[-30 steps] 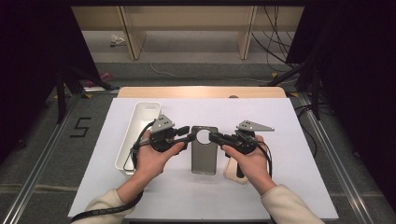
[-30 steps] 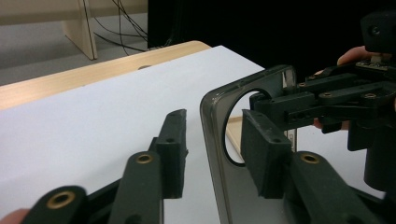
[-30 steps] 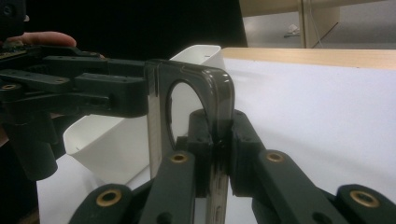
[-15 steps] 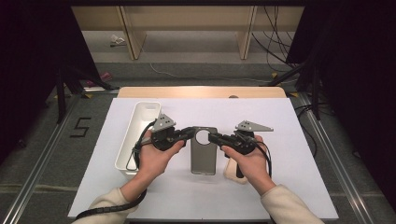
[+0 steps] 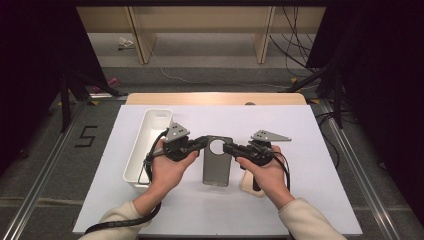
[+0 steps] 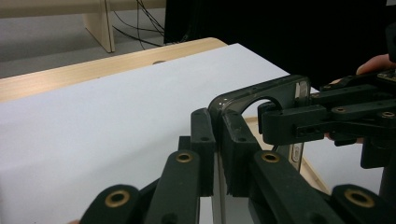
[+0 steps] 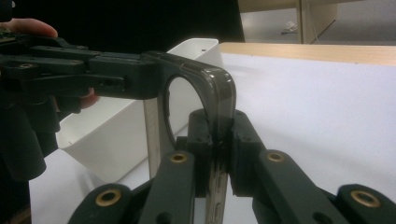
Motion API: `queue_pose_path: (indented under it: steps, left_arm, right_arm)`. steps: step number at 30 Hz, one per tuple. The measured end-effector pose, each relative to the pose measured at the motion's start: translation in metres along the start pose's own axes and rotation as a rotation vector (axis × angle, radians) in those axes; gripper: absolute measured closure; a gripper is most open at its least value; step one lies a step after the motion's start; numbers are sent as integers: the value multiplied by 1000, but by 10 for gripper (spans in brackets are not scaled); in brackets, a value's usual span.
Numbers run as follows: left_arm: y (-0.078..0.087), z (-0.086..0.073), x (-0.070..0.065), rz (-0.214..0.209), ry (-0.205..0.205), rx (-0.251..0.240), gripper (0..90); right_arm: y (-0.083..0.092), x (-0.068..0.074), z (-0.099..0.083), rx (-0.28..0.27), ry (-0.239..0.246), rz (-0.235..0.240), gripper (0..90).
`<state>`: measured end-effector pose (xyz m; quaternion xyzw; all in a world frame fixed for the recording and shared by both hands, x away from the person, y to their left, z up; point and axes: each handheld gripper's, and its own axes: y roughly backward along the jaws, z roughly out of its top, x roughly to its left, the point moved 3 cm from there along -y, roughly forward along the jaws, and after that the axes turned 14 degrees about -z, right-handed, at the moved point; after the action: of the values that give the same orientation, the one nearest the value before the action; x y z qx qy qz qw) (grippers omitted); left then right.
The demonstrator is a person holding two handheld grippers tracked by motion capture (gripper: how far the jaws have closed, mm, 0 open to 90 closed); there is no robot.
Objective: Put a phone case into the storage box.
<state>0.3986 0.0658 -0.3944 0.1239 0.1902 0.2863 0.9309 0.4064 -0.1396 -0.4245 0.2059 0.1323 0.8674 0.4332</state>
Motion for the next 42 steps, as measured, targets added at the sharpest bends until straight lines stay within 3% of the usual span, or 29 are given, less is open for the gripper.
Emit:
queue_pose_path:
  steps: [20,26,31,34,42]
  left_arm:
    - [2,2,-1,11,-50,-2,850]
    - [4,2,2,40,-66,1,851]
    - [6,4,4,50,-72,-5,851]
    - [8,5,6,56,-75,-9,850]
    - [16,11,11,64,-69,-36,851]
  right_arm:
    - [-1,2,1,-5,27,-2,783]
    - [-1,1,3,6,41,8,632]
    - [0,2,5,-2,80,-2,423]
    - [1,2,5,11,100,15,315]
    - [8,-4,6,-9,111,16,245]
